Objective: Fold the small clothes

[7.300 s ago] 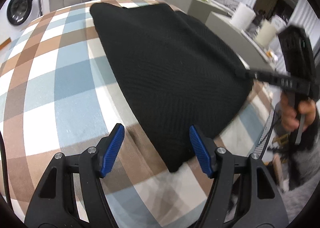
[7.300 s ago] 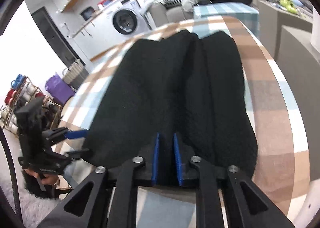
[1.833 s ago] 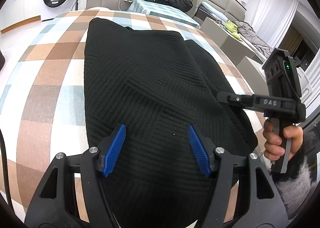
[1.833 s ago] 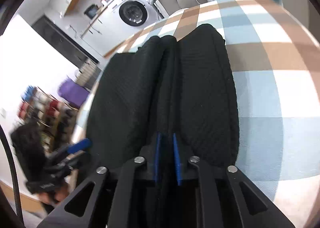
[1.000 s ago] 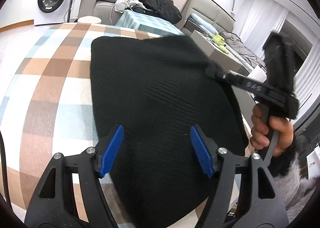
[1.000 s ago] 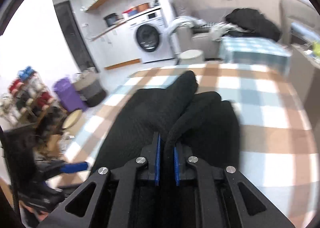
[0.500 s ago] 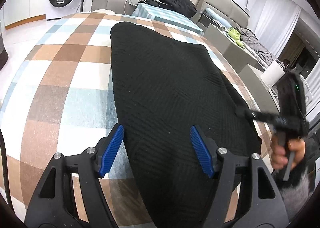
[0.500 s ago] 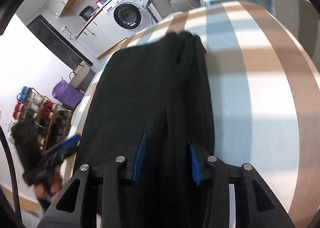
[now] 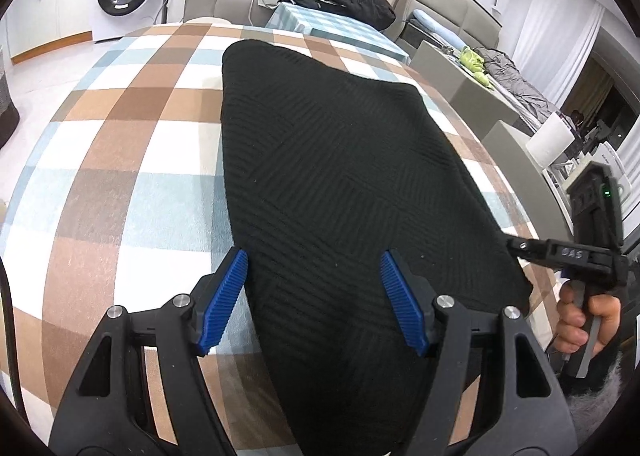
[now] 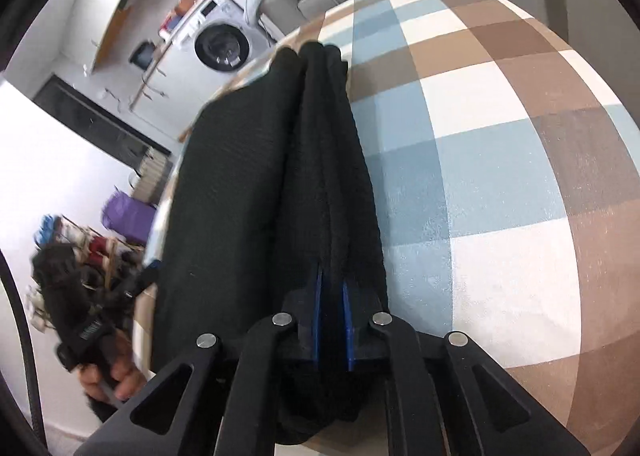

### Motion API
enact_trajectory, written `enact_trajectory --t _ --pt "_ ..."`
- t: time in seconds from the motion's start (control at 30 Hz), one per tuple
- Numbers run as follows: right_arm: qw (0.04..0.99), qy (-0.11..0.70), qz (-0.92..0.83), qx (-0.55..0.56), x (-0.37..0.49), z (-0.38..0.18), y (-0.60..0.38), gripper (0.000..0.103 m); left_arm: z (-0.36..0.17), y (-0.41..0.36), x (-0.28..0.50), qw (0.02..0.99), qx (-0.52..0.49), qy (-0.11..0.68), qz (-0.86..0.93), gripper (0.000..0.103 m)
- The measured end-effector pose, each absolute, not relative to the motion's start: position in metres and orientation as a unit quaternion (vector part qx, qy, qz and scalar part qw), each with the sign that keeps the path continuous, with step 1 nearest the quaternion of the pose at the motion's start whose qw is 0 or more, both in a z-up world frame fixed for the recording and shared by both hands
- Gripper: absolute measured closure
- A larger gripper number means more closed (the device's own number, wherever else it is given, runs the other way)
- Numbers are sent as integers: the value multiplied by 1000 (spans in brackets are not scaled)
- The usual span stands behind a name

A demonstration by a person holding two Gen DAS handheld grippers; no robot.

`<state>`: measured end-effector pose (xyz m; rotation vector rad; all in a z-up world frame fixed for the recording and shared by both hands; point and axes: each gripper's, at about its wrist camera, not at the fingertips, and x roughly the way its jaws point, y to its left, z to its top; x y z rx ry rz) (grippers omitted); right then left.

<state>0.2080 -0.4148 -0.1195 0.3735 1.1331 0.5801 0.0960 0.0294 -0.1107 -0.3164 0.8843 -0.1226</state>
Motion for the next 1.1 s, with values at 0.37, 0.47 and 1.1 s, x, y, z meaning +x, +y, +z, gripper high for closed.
enact_trajectory --t 0.37,0.47,1.1 --pt "825 467 287 135 175 -70 -411 71 -115 35 89 888 -149 433 -50 36" --pt "803 490 318 117 173 -82 -396 68 -114 35 85 887 -147 434 -52 36" --pt "800 480 348 96 178 -98 -401 77 -121 24 52 871 -131 463 -97 36"
